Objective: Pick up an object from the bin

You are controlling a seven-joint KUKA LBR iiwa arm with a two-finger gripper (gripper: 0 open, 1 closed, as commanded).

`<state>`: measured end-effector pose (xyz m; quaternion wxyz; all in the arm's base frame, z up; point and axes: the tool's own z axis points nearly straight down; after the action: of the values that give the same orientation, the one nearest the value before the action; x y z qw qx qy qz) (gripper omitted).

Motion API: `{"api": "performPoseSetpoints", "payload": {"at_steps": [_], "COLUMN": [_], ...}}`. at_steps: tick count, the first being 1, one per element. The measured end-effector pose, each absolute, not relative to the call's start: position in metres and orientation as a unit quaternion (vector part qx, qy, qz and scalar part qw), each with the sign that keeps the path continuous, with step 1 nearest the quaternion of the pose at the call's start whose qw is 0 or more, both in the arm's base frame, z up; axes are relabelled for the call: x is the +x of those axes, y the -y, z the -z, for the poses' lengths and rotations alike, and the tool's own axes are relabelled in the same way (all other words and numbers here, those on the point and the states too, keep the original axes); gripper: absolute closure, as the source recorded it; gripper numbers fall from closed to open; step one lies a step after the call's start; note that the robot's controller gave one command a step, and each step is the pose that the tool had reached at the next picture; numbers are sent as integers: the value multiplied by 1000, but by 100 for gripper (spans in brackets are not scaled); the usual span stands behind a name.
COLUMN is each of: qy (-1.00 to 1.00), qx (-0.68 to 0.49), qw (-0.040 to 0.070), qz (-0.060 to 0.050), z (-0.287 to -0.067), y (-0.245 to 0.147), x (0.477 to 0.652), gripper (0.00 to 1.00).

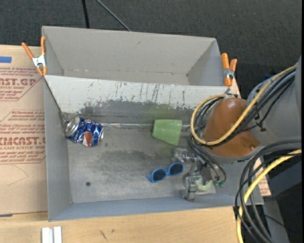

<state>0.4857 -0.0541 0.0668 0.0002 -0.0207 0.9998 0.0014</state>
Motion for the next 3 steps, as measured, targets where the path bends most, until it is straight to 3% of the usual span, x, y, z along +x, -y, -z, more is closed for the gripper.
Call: {"api": "performPoseSetpoints", "payload": {"at_steps": [1, 2, 3], "qy": [-1000, -1000, -1000], "qx": [-19, 3, 3], "qw": [0, 4, 1], "qz": [0, 0, 0], "z": [-69, -217, -213], "y": [57, 39, 40], "x": [486, 490, 489], "gripper": [100, 100, 0]}}
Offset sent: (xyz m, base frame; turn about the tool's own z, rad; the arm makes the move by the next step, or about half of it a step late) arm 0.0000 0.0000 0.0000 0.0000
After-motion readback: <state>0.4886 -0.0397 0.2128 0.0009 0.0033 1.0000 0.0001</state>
